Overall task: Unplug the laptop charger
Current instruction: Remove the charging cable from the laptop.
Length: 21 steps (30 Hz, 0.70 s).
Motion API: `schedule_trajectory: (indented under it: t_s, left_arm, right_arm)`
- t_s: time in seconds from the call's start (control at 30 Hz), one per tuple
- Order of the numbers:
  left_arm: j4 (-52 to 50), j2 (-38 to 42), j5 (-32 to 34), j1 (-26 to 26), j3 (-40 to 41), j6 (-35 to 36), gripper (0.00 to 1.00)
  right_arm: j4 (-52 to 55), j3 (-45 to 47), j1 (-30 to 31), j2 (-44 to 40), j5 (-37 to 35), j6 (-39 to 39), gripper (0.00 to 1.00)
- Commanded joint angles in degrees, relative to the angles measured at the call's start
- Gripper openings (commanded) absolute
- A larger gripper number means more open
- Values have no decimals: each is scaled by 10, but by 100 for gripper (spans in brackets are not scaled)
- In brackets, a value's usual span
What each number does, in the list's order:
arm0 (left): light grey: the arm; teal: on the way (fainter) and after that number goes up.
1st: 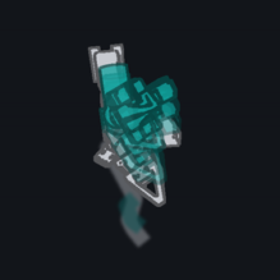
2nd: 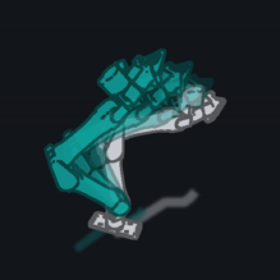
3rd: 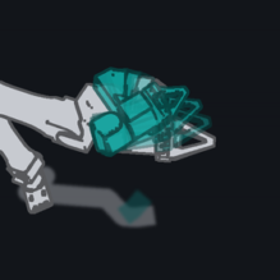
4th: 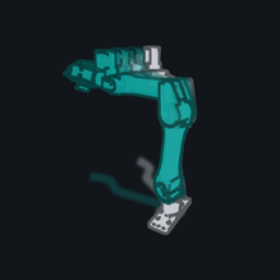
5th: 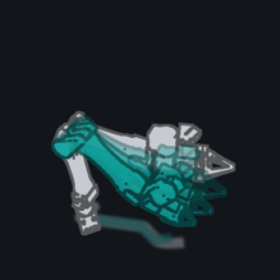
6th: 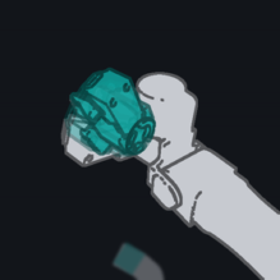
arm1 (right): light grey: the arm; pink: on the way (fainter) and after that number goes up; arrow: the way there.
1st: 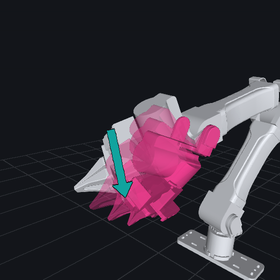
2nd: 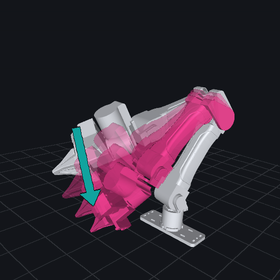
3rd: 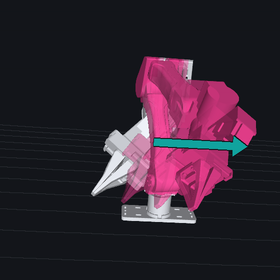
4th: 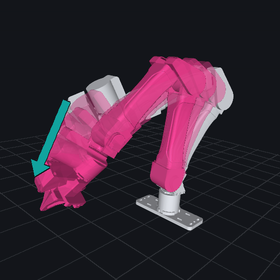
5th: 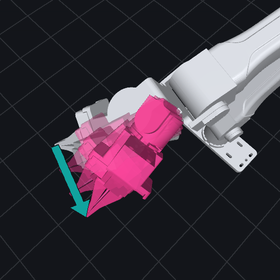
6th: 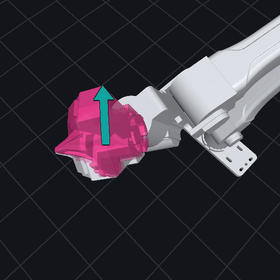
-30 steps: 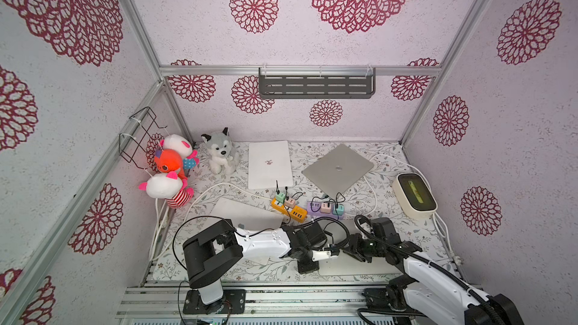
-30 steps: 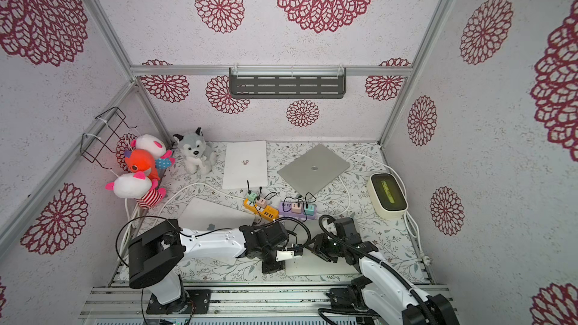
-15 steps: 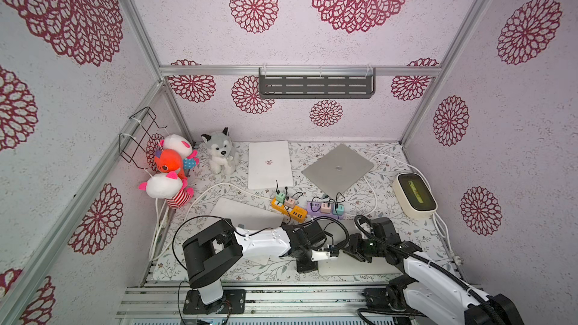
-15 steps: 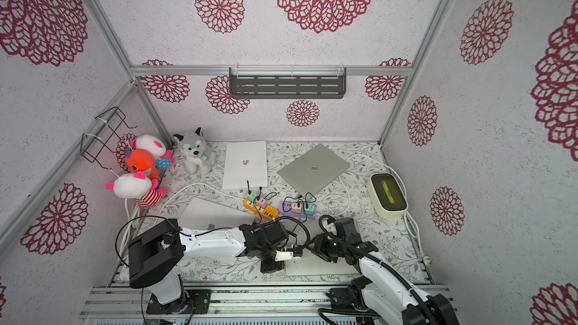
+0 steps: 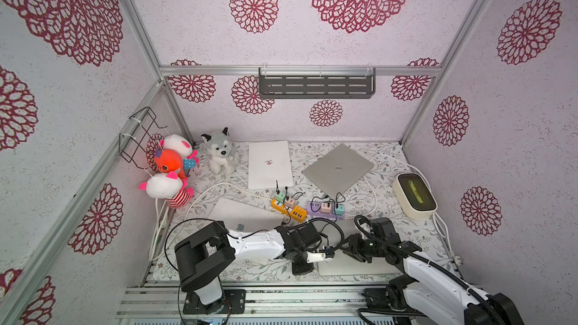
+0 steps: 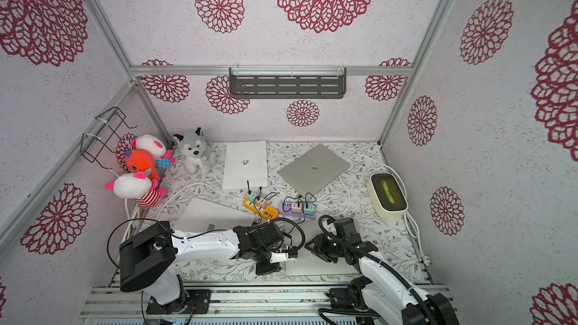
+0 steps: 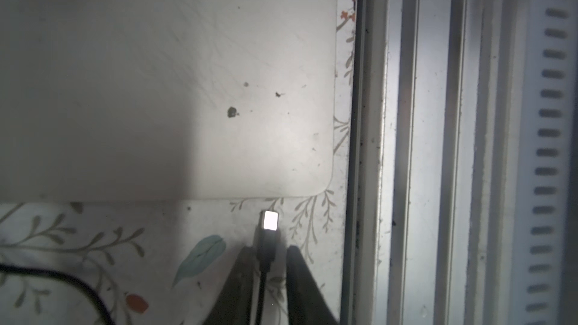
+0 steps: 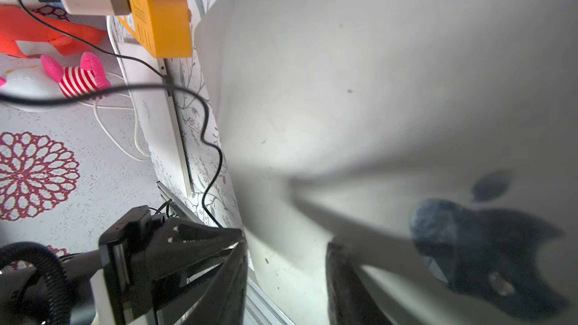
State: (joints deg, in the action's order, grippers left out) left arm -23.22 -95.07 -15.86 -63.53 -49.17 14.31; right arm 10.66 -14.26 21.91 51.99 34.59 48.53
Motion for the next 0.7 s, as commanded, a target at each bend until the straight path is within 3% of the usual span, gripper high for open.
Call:
schedule_trajectory:
  t_s: [0.0,0.17,0.5,0.67]
  left_arm:
    - [26,34,-5,19,7,-4,37]
    - [42,71,-9,44,14,-9,49]
    - [65,179,-15,152,4,-39,52]
    - [71,201,-6,211,-19,-108,53]
  right_arm:
    - [18,-25,2,-8,-12,-11,44]
    - [39,-46,2,-19,-29,-15,46]
    - [128,-136,2,-20,-111,-46,48]
    - [195,-192,4,-31,-194,-54,47]
